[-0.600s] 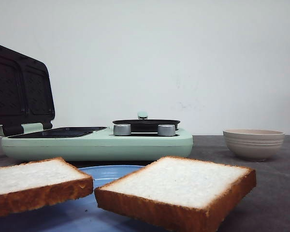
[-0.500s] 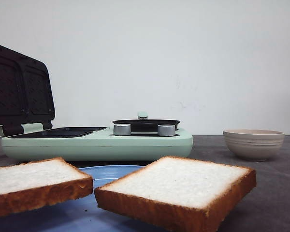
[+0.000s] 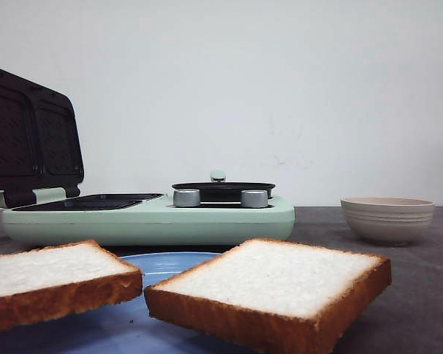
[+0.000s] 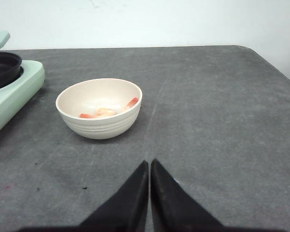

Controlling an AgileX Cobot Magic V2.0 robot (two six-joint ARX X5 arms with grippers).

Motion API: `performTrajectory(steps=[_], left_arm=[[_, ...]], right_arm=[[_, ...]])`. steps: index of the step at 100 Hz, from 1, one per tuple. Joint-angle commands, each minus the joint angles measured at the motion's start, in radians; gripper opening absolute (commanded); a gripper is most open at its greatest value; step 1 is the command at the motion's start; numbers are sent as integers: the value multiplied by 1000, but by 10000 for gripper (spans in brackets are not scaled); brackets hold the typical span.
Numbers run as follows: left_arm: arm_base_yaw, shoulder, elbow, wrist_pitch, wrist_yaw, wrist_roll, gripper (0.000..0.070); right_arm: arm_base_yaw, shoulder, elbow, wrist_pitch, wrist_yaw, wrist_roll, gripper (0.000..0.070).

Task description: Make breakfast with bread and shrimp

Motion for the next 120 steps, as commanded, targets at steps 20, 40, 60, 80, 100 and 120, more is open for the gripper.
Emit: performTrajectory(steps=[20,40,60,80,100,120], left_arm=[[2,0,-17,-6,2,-6,0],[2,0,-17,-6,2,-6,0],[5,0,-17,-6,2,-6,0],[5,0,-17,-6,2,-6,0],[5,0,-17,-6,2,-6,0],[-7,-1,-17,-6,2,-6,0]], right_arm=[[-1,-1,-3,11,0,-7,0],[-1,-1,-3,11,0,-7,0],[-1,-1,-3,11,0,-7,0],[-1,-1,-3,11,0,-7,0],[-1,-1,-3,11,0,-7,0],[-1,-1,-3,11,0,-7,0]])
